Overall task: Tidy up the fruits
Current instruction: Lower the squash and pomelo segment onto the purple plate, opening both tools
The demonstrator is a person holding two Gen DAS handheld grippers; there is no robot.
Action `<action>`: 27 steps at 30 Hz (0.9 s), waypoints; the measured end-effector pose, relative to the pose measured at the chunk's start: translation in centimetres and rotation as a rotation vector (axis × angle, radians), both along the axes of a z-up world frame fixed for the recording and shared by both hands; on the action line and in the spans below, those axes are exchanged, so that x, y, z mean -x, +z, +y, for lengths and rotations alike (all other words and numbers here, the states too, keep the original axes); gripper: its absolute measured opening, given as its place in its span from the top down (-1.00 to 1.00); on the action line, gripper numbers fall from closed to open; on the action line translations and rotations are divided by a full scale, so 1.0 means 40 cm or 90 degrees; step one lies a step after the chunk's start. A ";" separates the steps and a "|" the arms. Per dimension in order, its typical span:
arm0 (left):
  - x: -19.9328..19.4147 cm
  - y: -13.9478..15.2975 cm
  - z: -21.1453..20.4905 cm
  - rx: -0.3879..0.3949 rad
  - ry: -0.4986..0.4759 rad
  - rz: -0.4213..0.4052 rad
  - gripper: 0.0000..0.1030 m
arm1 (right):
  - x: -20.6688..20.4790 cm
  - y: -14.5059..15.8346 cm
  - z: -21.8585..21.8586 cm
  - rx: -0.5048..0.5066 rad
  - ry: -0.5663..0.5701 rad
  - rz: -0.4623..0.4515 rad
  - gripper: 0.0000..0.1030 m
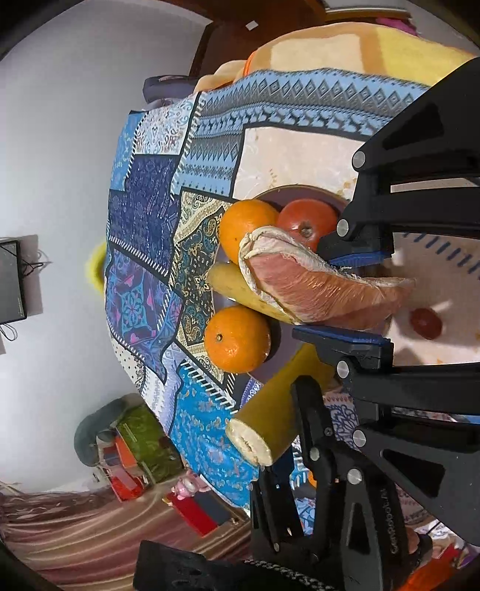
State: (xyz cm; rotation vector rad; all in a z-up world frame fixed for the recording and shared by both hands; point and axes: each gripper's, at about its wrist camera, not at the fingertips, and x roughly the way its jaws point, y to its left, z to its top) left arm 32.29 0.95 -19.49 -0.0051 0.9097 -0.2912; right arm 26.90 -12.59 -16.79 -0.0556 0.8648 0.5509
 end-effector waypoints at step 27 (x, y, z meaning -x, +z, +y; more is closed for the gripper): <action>-0.031 0.026 0.007 -0.020 0.041 -0.039 -0.02 | -0.014 0.020 -0.075 -0.018 -0.042 -0.014 0.38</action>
